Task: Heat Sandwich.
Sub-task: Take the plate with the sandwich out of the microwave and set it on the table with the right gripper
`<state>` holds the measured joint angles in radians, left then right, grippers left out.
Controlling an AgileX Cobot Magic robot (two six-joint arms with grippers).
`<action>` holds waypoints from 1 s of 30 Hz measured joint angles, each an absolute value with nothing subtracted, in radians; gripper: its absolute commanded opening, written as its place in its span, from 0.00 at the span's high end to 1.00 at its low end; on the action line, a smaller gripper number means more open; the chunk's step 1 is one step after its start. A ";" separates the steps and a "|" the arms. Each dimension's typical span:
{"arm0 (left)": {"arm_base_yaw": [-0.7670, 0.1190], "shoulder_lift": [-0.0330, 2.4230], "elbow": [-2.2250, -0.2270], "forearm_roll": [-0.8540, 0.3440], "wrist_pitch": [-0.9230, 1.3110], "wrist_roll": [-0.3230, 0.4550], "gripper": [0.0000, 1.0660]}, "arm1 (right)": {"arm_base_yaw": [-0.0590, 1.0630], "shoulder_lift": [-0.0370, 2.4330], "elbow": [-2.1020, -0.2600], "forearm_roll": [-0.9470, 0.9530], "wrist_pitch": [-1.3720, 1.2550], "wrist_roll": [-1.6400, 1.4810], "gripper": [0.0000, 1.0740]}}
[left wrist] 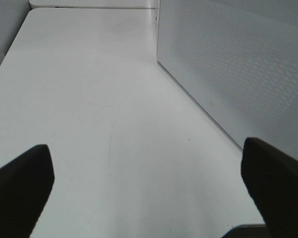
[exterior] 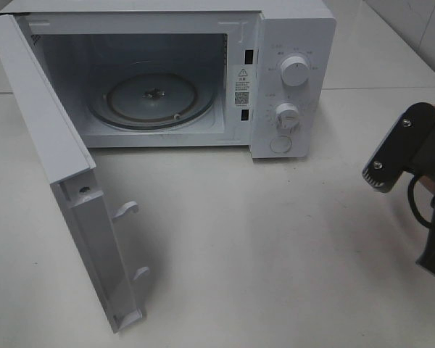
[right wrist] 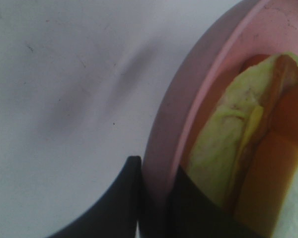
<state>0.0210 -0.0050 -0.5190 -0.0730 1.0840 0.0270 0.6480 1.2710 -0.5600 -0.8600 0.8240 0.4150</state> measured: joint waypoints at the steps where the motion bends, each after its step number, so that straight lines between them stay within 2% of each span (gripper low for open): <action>1: 0.021 -0.005 -0.519 -0.073 1.084 0.027 0.08 | 0.648 1.271 -0.560 -0.860 0.824 0.415 1.00; 15: 0.021 -0.005 -0.519 -0.073 1.084 0.027 0.08 | 0.449 1.466 -0.637 -0.892 0.738 0.483 1.00; 19: 0.021 -0.005 -0.519 -0.073 1.084 0.027 0.08 | 0.351 1.518 -0.637 -0.925 0.691 0.557 1.00; 30: 0.021 -0.005 -0.519 -0.073 1.084 0.027 0.08 | 0.236 1.622 -0.638 -1.007 0.629 0.676 1.00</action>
<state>0.0210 -0.0050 -0.5190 -0.0730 1.0840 0.0270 0.2360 1.6220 -0.6380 -1.0070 0.6290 0.6760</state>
